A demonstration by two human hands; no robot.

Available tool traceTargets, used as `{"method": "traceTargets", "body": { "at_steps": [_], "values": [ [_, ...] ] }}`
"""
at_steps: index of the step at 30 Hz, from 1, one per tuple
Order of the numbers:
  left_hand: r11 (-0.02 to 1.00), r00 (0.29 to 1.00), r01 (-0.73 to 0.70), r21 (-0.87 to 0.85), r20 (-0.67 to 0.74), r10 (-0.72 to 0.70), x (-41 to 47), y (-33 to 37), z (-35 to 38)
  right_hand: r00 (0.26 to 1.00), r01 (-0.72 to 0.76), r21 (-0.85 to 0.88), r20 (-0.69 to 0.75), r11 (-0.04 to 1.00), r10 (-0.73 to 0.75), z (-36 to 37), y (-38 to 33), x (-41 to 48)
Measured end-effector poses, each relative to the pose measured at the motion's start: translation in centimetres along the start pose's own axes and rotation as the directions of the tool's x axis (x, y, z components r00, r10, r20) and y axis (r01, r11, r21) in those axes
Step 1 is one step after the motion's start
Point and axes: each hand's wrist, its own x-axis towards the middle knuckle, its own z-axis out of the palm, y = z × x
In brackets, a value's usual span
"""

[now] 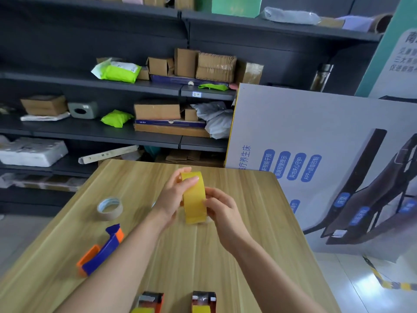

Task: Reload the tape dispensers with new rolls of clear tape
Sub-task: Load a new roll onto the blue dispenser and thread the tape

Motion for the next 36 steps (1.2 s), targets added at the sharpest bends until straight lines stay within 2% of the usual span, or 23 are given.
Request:
{"method": "traceTargets", "body": {
  "at_steps": [2, 5, 7, 9, 12, 16, 20, 24, 28, 32, 36],
  "values": [
    [0.993, 0.994, -0.109, 0.034, -0.008, 0.109, -0.5, -0.1, -0.1, 0.998, -0.059, 0.061, -0.011, 0.996, 0.060, 0.2, -1.0, 0.3],
    [0.925, 0.954, -0.286, 0.250, -0.018, 0.300, -1.0, -0.3, 0.4, 0.990, -0.138, 0.144, 0.004, 0.980, 0.139, 0.2, -2.5, 0.5],
    [0.830, 0.905, -0.401, 0.387, 0.024, 0.425, -1.3, -0.3, 0.9, 0.993, -0.122, 0.129, 0.015, 0.984, 0.121, -0.2, -3.0, 0.5],
    [0.765, 0.868, -0.467, 0.443, 0.067, 0.492, -1.5, -0.5, 1.5, 0.997, -0.080, 0.121, 0.015, 0.989, 0.079, -0.8, -3.1, 0.5],
    [0.782, 0.884, -0.439, 0.444, 0.059, 0.463, -2.0, -0.2, 1.6, 0.998, -0.044, 0.147, 0.048, 0.988, 0.037, -1.3, -3.1, 0.1],
    [0.931, 0.964, -0.264, 0.251, 0.028, 0.266, -2.5, 0.9, 1.0, 0.993, -0.030, 0.174, 0.116, 0.984, 0.009, -1.4, -3.1, -0.8],
    [0.977, 0.993, -0.117, 0.178, 0.048, 0.110, -3.1, 1.8, 1.5, 0.989, -0.039, 0.184, 0.146, 0.982, 0.012, -2.0, -2.8, -1.3],
    [0.962, 0.979, -0.201, 0.187, 0.012, 0.202, -3.5, 1.3, 2.3, 0.984, -0.074, 0.164, 0.171, 0.984, 0.046, -2.5, -2.9, -1.2],
    [0.892, 0.946, -0.304, 0.333, -0.007, 0.325, -4.1, 0.9, 3.4, 0.984, -0.152, 0.065, 0.109, 0.986, 0.144, -2.1, -3.8, -1.0],
    [0.829, 0.901, -0.393, 0.398, -0.013, 0.434, -3.9, 0.3, 4.3, 0.977, -0.197, 0.048, 0.093, 0.979, 0.192, -1.7, -3.8, -1.0],
    [0.880, 0.912, -0.345, 0.327, -0.103, 0.396, -3.9, 0.9, 4.0, 0.984, -0.169, -0.019, 0.061, 0.985, 0.170, -1.1, -3.4, -1.4]
  ]
}}
